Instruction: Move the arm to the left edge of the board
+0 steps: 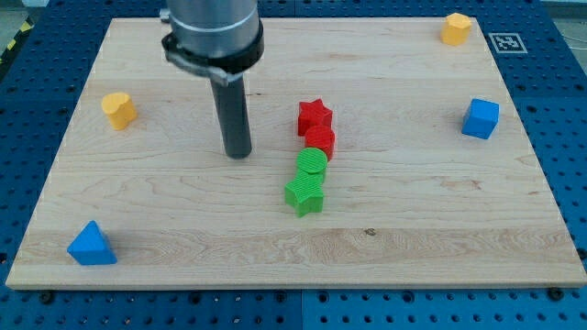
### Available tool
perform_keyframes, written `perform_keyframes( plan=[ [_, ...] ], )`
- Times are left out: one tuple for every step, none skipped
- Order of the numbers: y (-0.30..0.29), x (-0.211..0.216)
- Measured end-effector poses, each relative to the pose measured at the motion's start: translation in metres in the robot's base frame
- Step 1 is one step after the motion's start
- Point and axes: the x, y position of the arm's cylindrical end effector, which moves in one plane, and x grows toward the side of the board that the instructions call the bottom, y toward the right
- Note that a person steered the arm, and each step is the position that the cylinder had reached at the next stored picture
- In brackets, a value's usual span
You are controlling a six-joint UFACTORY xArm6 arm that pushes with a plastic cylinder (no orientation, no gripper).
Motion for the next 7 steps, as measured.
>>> perform_keyframes(
  plan=[
    [0.000,0.043],
    [0.000,0.086],
    [0.000,0.128],
    [-0.006,0.143],
    [-0.022,0.143],
    [-0.047,0.115],
    [-0.083,0.065]
  ],
)
